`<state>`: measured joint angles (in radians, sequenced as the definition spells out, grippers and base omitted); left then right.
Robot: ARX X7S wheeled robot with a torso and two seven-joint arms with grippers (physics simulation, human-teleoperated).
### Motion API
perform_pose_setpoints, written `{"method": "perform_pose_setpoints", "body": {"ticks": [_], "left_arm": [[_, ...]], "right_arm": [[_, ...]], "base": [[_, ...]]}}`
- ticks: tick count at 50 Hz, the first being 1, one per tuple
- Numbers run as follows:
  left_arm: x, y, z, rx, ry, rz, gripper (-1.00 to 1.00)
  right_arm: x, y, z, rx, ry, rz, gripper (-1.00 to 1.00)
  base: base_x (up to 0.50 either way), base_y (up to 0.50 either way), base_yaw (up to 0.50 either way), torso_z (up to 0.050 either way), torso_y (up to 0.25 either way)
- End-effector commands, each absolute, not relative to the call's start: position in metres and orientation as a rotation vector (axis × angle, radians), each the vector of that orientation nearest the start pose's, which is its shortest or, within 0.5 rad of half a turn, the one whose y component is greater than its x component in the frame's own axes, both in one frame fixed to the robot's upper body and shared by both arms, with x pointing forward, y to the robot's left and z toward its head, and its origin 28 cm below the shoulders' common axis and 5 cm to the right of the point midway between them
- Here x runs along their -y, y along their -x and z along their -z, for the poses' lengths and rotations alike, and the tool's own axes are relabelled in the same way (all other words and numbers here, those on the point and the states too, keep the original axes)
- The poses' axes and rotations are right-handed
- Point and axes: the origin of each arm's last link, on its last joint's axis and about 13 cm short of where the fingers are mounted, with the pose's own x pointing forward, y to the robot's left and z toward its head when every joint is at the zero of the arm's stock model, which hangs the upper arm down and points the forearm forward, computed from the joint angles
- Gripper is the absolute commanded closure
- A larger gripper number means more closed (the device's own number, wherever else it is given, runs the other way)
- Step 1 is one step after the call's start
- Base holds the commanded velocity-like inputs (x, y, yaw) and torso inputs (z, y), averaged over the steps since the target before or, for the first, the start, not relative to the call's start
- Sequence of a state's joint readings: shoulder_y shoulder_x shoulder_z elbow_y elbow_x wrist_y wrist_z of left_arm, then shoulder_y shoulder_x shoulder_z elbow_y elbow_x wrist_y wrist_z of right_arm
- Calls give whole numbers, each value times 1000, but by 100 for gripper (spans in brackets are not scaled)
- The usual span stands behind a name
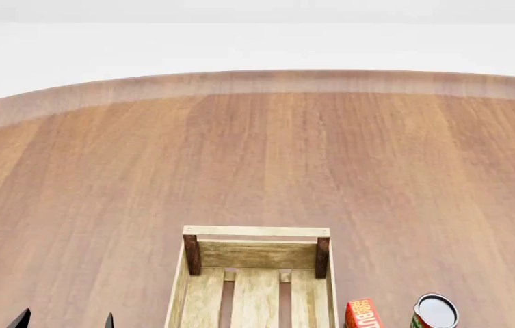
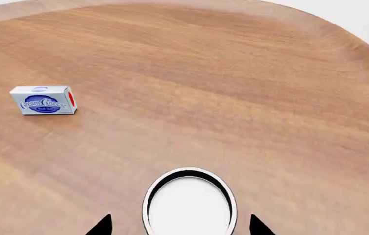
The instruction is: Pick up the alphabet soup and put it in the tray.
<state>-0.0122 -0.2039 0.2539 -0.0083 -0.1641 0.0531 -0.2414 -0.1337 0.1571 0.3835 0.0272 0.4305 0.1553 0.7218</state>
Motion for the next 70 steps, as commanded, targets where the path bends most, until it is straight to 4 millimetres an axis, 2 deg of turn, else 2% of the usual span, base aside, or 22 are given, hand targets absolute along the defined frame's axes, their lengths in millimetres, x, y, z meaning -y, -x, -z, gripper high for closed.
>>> {"method": "perform_pose_setpoints", "body": {"ticks": [1, 70], "left_arm": [[-204, -207, -12, 16, -35, 8, -100], [-204, -206, -12, 18, -38, 10, -100]], "right_arm": [[205, -158, 15, -323, -229, 1092, -100], [207, -165, 29, -384, -285, 1085, -100]], "base": [[0, 0, 0, 0, 0], [0, 0, 0, 0, 0]]}}
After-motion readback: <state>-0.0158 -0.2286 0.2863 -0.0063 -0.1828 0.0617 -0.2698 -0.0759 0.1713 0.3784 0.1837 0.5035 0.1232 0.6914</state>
